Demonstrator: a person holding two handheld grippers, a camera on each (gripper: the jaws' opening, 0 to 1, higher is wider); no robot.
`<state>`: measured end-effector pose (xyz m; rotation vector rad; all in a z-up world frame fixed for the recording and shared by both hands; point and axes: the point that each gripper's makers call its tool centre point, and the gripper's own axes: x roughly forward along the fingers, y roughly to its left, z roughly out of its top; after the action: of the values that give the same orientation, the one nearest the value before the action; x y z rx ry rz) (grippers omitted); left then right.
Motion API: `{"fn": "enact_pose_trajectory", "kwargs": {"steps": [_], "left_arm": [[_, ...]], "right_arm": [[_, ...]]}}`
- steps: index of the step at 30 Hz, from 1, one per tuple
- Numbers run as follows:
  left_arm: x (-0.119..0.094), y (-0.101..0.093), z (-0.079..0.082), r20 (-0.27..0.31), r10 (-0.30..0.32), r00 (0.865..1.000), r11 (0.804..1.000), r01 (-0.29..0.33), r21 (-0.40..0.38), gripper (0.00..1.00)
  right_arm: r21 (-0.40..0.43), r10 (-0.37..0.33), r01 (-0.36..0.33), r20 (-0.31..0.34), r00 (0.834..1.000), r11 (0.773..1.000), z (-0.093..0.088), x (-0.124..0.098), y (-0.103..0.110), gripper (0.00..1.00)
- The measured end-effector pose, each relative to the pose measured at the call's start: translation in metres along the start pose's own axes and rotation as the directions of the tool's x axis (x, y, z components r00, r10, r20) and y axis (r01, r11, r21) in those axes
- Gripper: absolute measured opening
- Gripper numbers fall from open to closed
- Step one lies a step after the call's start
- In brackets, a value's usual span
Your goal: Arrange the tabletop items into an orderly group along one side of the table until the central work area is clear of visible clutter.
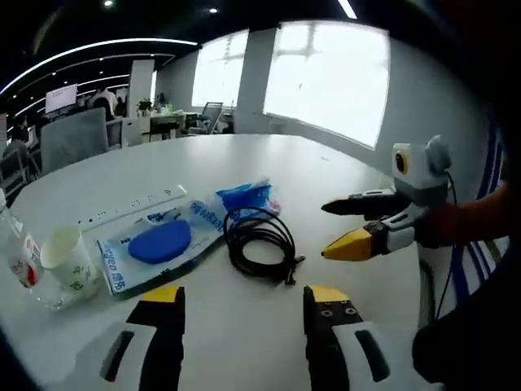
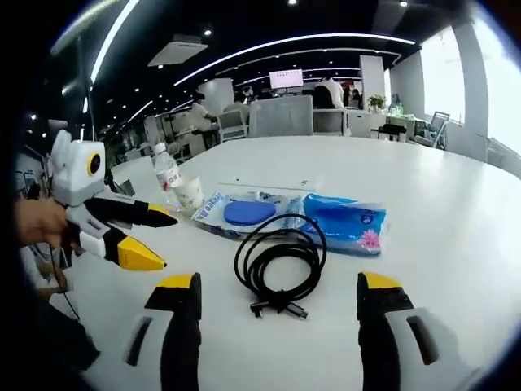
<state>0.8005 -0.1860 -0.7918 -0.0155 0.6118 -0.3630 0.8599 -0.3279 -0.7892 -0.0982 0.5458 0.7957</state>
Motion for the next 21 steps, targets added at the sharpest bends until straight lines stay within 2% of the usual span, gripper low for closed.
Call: {"fn": "enact_pose_trajectory", "kwargs": {"steps": [6, 12, 15, 21], "left_arm": [[-0.032, 0.011, -0.016, 0.004, 0.037, 0.999, 0.999, -0.037, -0.029, 0.62], [-0.063, 0.02, -0.016, 0.017, 0.063, 0.998, 0.998, -0.062, -0.022, 0.71], [-0.077, 0.03, -0.021, 0.004, 0.088, 0.996, 0.996, -0.088, -0.034, 0.77], [-0.106, 0.045, -0.021, 0.021, 0.132, 0.991, 0.99, -0.131, -0.042, 0.83]], "right_arm": [[-0.02, 0.014, -0.014, 0.008, 1.0, 1.0, 0.004, -0.02, 0.013, 0.86], [-0.038, 0.021, -0.021, 0.015, 1.0, 0.999, 0.008, -0.034, 0.027, 0.93], [-0.045, 0.018, -0.018, 0.013, 1.0, 0.999, 0.009, -0.04, 0.034, 0.96], [-0.047, 0.012, -0.011, 0.012, 1.0, 0.999, 0.008, -0.052, 0.038, 0.99]]}}
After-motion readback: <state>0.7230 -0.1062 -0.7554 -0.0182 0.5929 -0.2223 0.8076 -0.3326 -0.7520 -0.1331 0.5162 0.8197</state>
